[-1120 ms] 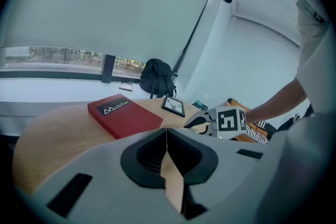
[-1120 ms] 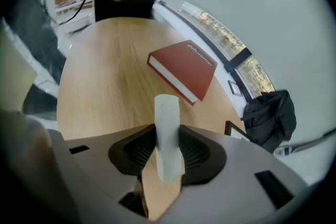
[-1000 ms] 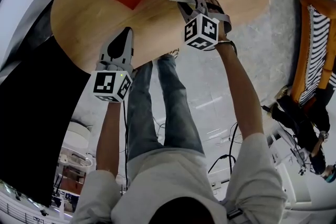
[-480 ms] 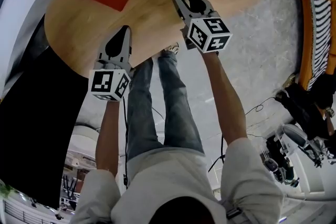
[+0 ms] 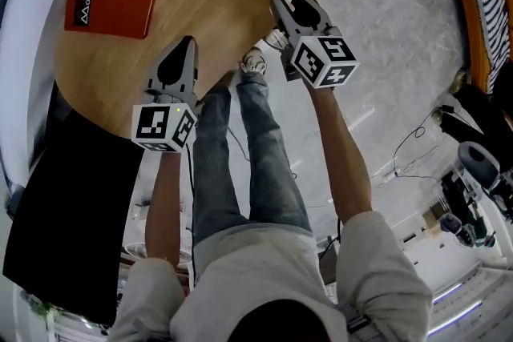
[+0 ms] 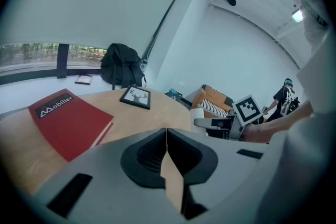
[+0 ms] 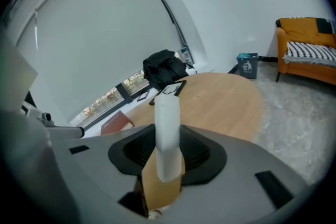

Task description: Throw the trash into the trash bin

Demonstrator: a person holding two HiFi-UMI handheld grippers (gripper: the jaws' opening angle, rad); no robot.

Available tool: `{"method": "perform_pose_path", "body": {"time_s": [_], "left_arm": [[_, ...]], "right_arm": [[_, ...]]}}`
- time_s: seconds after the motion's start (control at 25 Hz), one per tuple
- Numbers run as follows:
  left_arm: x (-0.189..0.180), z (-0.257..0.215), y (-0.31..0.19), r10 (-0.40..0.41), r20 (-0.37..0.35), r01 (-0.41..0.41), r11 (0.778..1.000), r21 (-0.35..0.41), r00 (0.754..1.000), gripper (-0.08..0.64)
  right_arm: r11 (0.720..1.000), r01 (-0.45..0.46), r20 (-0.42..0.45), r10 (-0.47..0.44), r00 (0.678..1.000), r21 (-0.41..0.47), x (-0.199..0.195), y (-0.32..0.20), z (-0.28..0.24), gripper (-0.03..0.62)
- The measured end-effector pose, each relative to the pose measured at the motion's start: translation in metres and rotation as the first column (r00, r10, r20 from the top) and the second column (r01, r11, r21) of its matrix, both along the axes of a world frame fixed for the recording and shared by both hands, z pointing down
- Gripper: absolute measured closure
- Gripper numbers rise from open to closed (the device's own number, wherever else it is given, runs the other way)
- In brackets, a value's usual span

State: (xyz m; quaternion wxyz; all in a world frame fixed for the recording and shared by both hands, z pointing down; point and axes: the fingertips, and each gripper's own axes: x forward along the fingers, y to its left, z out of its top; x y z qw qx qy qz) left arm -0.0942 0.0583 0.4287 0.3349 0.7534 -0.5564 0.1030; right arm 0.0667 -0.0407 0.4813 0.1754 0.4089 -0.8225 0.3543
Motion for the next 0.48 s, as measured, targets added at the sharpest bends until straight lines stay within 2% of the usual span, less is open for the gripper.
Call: {"method": "perform_pose_path", "body": {"time_s": [0.2, 0.48], "left_arm": [[0.044, 0.000, -0.019, 0.118, -0.012, -0.118, 0.993, 0.005, 0.993, 0.538], [0.090, 0.002, -0.039, 0.218, -0.010, -0.218, 0.976, 0.001, 0.976, 0.538]], "right_arm": [[0.988, -0.154, -0.035, 0.153, 0.988, -0.026, 0.072, 0.010, 0.011, 0.436], [0.965, -0.244, -0.085, 0.236, 0.968, -0.092, 0.128, 0.035, 0.042, 0.431]]}}
